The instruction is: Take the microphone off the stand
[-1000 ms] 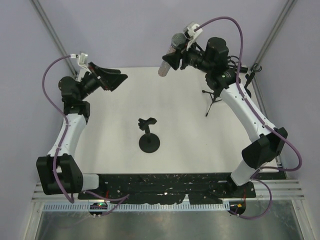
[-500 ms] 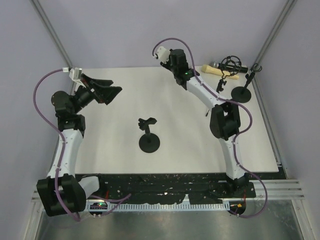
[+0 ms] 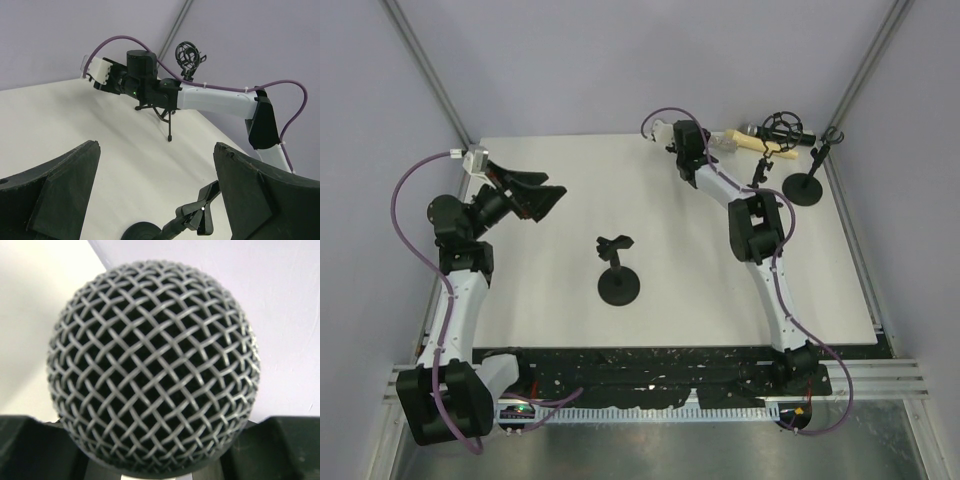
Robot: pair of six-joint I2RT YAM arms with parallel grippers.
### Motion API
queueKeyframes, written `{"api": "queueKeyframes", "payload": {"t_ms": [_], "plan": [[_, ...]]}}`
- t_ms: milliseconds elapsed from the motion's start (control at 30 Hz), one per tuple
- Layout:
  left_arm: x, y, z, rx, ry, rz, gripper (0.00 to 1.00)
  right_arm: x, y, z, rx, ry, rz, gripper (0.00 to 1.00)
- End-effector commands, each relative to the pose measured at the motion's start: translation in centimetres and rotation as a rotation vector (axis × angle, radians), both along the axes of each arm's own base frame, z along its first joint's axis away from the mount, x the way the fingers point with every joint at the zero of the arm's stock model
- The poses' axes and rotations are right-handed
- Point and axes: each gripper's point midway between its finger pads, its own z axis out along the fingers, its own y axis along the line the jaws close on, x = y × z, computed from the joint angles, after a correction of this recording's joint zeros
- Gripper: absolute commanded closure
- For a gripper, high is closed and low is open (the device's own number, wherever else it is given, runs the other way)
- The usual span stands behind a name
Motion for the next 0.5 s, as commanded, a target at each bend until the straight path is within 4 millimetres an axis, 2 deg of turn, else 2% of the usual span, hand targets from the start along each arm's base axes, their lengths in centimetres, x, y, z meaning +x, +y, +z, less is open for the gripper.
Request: {"api": "queueKeyframes", "payload": {"t_ms": [0,33,333,467], "plan": [[-0.3,0.3,1.1,0.011,-0.058,0.021,0.0,2.3,-3.1,6.1,0.027,-0.173,-0.042,0.59],[-0.2,0.2,1.1,0.01,-0.057,0.021,0.0,2.4,-4.0,5.5,0.026,-0.155,-0.05,0.59],[0.0,0.4,0.7,0.011,-0.044,0.03,0.0,2.4,-5.6,1.8,-0.033,-0.055,-0.033,0.53],[0.2,0.4,0.4,0.012,-0.035,0.032,0.0,2.3,-6.5,0.0,-0.057,-0.014,-0.039,0.47]]}}
